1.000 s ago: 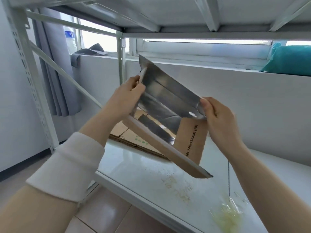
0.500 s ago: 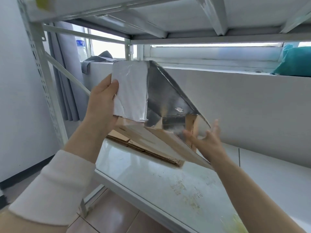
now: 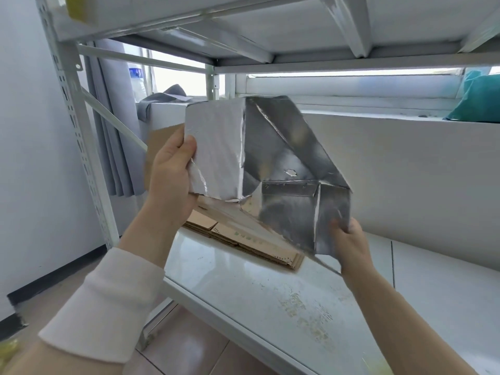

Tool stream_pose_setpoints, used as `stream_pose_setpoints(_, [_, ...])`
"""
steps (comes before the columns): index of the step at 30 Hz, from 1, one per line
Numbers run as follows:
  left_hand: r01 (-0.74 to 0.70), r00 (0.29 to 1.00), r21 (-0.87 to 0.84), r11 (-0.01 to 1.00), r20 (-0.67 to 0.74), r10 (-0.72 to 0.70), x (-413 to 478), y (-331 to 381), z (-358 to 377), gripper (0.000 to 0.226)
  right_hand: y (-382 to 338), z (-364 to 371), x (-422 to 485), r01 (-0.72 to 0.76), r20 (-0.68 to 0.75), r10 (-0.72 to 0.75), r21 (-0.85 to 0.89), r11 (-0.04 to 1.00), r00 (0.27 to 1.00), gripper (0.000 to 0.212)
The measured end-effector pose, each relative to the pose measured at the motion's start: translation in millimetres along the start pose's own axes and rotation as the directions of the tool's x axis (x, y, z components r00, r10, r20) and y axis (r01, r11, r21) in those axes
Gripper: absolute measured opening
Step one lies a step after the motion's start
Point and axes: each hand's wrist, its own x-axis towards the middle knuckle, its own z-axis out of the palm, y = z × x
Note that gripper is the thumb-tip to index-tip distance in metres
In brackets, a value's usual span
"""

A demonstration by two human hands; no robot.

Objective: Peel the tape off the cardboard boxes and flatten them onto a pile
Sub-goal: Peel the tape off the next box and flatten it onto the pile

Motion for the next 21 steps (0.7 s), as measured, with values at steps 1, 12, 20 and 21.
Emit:
stream_pose_setpoints(1, [0.000,1.000,0.031,1.000,-0.011,0.000,1.7,-0.7,-5.2,0.030,1.3,-4.3,1.4,-0.017,-0.010,0.018,0.076,0.997,1.000,0.013])
stream_pose_setpoints(12, [-0.135,0.965,0.715,0.686,0.252,-0.072,-15.3,-12.7,-35.0,0.031,-0.6,-25.2,-7.1,-0.140,0.178,-0.003,0.782,0.608,0.984,0.049])
stream_pose_setpoints(20, [-0.576,0.715,0.733,0.362,0.666,-0.213,-45.5,-40.6,-47.6,0.043,23.8,-4.5,-21.4,-0.178,0.147,0.123,0.933,0.312,0.982,0.040])
stream_pose_setpoints(21, [-0.627,0.680,0.706,0.331,0.702,-0.209,-49.8,-47.2,-53.3,0.047,27.0,-3.6,-23.7,-0.184,0.150,0.131,0.930,0.317,0.980,0.044])
